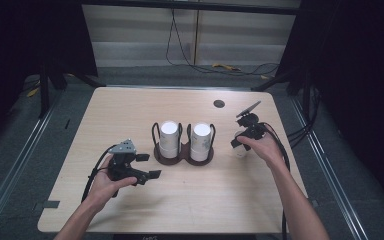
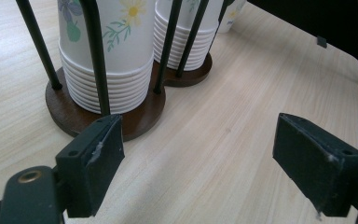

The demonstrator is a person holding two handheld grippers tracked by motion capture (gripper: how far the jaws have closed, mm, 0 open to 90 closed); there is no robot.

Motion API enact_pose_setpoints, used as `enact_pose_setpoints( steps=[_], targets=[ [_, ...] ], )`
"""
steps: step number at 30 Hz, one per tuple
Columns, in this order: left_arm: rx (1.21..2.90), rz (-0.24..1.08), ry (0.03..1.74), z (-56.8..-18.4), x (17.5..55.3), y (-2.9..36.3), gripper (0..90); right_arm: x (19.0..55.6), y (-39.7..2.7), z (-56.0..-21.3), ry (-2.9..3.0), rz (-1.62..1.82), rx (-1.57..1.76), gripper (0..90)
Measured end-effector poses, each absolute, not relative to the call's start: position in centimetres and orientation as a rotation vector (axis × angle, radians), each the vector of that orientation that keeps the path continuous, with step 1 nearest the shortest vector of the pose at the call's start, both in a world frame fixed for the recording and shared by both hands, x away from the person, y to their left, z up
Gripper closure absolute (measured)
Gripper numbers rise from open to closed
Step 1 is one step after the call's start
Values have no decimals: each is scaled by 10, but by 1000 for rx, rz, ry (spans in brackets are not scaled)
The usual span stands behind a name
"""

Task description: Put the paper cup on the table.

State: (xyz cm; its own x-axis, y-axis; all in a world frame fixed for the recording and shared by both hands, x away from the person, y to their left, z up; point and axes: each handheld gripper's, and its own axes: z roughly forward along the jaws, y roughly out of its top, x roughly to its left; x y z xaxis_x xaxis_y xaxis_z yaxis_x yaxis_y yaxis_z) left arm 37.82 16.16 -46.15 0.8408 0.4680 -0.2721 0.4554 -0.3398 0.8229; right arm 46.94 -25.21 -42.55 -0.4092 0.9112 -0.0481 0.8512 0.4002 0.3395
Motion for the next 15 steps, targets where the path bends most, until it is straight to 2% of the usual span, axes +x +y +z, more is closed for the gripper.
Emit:
enact_pose_setpoints(
  steps=[15],
  targets=[
    [1983,25,671,-462,379,162,164,459,-256,-430,2360,452,1575,197]
  ],
)
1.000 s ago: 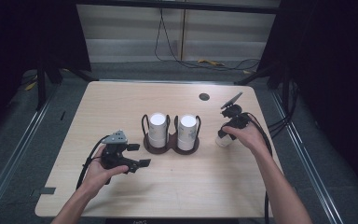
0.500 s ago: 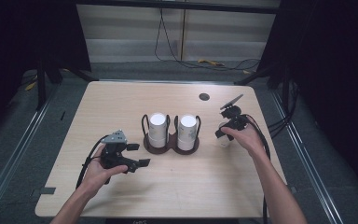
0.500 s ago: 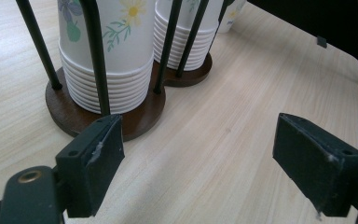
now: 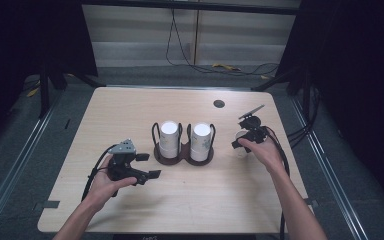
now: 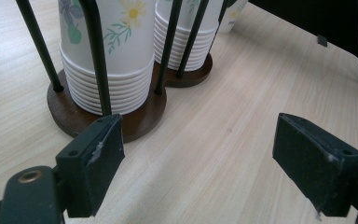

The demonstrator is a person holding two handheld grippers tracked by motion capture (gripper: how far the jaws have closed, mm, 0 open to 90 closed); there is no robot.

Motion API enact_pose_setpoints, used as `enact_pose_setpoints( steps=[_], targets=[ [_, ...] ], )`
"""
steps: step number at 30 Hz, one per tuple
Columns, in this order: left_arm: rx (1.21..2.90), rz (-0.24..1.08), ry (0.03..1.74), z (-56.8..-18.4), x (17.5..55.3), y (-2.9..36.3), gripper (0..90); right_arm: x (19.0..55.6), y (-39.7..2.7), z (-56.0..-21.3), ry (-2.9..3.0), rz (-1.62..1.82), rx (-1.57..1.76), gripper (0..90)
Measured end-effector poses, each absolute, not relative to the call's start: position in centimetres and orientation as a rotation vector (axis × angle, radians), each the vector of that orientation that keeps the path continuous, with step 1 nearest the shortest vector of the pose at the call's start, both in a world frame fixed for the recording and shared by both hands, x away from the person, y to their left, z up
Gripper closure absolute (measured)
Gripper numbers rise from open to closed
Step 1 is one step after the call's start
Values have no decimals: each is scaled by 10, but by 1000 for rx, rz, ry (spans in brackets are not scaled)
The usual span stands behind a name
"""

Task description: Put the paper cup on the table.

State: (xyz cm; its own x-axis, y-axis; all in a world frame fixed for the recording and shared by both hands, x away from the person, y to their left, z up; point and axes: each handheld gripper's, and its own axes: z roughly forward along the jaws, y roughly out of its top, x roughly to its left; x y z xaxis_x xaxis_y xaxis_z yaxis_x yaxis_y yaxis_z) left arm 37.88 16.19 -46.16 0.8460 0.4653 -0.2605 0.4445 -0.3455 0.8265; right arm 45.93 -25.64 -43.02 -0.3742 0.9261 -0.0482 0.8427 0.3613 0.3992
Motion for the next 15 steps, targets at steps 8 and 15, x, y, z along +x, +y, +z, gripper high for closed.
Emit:
enact_pose_setpoints(
  steps=[8,15],
  targets=[
    [1988,27,684,-463,380,161,164,446,-256,-434,2328,492,1558,193],
    [1976,30,691,-462,380,163,165,439,-259,-439,2286,548,1571,186]
  ],
)
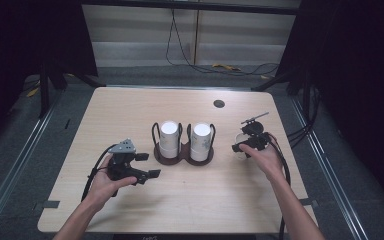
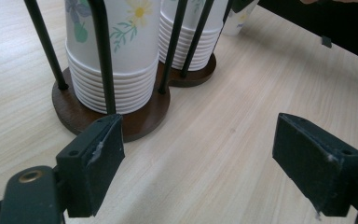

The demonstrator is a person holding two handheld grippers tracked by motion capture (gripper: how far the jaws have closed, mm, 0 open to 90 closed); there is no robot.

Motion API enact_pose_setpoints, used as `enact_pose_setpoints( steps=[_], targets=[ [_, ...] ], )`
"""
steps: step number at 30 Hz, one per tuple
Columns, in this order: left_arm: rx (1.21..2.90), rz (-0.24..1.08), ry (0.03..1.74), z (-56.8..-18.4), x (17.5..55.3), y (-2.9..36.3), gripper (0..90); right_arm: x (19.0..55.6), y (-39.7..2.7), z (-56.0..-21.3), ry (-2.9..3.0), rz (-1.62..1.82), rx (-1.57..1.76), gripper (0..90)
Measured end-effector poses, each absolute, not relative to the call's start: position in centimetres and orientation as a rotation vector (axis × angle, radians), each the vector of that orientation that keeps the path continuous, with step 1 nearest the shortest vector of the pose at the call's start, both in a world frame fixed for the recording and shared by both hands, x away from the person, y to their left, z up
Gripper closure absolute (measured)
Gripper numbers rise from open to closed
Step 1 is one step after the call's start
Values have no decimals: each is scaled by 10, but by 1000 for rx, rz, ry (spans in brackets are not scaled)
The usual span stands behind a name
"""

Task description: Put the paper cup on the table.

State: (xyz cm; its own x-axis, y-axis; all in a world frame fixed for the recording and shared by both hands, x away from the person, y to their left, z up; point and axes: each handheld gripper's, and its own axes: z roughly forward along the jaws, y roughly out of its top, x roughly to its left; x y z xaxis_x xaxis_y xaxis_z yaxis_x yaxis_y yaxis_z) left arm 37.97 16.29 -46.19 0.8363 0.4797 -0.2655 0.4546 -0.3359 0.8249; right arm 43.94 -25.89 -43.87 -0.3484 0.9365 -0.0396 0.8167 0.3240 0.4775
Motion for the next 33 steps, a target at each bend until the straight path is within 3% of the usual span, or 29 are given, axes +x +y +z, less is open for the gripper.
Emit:
enact_pose_setpoints(
  steps=[16,33],
  targets=[
    [1972,40,705,-460,379,164,165,414,-267,-454,2233,631,1608,180],
    [1996,95,794,-462,371,189,181,346,-280,-437,2069,849,1584,182]
  ],
)
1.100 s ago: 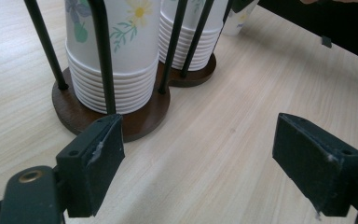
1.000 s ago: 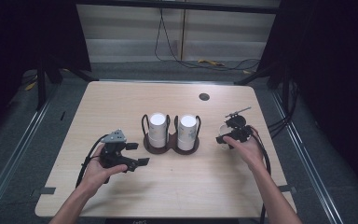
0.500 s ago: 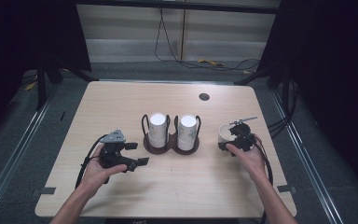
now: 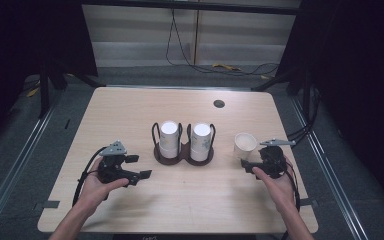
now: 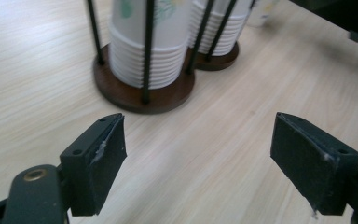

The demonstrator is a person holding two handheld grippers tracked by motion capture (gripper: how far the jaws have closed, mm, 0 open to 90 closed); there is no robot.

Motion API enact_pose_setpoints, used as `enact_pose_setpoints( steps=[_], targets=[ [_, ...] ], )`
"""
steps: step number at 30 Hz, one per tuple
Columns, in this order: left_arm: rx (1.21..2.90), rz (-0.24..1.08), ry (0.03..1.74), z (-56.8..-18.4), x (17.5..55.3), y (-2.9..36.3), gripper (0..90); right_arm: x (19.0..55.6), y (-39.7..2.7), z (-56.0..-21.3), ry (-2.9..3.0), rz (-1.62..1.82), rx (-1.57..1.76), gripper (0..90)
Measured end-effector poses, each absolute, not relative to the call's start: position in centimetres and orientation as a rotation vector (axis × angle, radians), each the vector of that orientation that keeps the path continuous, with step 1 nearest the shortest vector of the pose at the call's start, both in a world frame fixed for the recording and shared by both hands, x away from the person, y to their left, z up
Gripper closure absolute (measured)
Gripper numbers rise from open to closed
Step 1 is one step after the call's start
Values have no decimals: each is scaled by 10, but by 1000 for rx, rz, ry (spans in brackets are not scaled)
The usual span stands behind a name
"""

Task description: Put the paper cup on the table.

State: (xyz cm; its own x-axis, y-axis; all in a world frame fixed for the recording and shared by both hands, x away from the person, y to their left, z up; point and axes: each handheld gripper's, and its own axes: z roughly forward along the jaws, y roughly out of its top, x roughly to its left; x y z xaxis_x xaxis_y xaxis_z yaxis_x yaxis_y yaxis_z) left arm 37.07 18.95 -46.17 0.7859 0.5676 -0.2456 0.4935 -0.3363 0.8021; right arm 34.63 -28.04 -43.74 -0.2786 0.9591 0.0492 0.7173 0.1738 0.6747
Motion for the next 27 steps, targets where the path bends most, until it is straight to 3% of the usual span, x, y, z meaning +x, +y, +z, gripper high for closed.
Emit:
enact_pose_setpoints(
  steps=[15,27],
  targets=[
    [1972,159,915,-469,354,208,215,279,-277,-444,2023,968,1513,193],
    [2002,175,939,-485,341,208,219,275,-281,-461,1987,1012,1548,198]
  ],
)
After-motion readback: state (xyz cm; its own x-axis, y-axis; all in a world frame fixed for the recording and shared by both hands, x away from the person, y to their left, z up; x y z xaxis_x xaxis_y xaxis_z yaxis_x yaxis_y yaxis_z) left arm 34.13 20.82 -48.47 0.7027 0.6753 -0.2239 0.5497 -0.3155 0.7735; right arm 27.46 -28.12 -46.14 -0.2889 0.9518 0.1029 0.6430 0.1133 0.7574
